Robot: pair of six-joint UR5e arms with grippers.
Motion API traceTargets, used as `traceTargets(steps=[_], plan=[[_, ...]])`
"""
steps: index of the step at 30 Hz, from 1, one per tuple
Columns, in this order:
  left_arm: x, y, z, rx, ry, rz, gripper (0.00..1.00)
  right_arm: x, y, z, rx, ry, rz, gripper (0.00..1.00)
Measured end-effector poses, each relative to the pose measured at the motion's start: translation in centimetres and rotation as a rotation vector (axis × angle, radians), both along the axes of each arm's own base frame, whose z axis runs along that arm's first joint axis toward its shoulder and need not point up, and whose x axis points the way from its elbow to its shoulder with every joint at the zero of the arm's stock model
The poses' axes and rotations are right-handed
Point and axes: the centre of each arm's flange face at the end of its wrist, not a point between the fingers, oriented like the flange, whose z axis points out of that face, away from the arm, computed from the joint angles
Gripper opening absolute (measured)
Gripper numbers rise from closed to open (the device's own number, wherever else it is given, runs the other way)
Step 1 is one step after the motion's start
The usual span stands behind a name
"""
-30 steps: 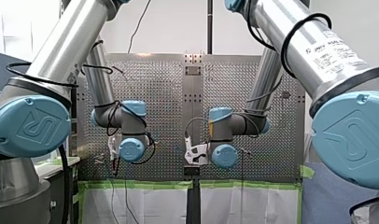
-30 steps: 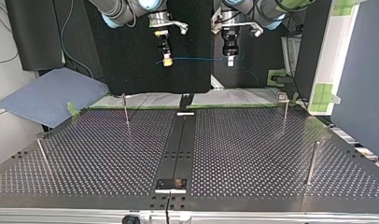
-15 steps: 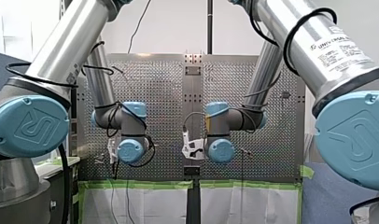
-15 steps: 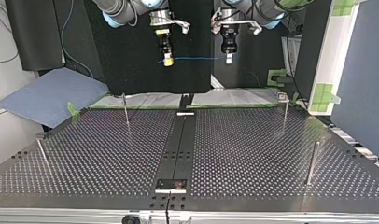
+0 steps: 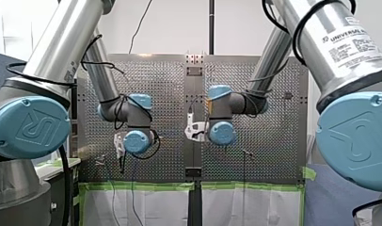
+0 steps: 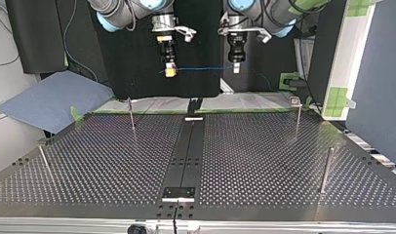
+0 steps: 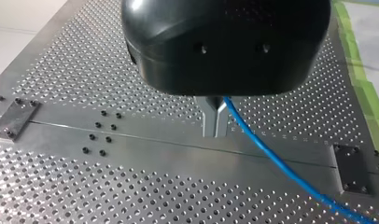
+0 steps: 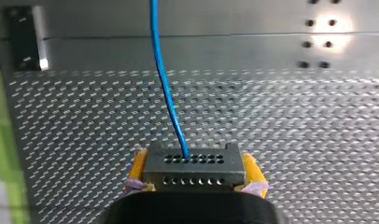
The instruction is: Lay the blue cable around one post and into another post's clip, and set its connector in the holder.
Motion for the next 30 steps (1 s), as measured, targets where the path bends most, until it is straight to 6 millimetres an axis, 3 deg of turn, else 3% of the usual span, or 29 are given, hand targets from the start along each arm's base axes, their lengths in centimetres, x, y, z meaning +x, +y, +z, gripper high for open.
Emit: traceTargets(steps=[9, 19, 30], plan=[[2.3, -0.8, 2.7, -0.059, -0.026, 0.02, 0.0, 1.6, -2.0, 6.7, -0.056, -0.061, 0.016, 0.0], [4.4, 0.2, 7.2, -0.116, -0.068, 0.095, 0.0, 2.7, -3.3, 14.2, -0.116, -0.117, 0.032, 0.0], [6.9, 2.1, 12.4, -0.195, -0.129, 0.186, 0.02, 4.4, -4.0, 18.1, -0.125, -0.122, 0.076, 0.0]])
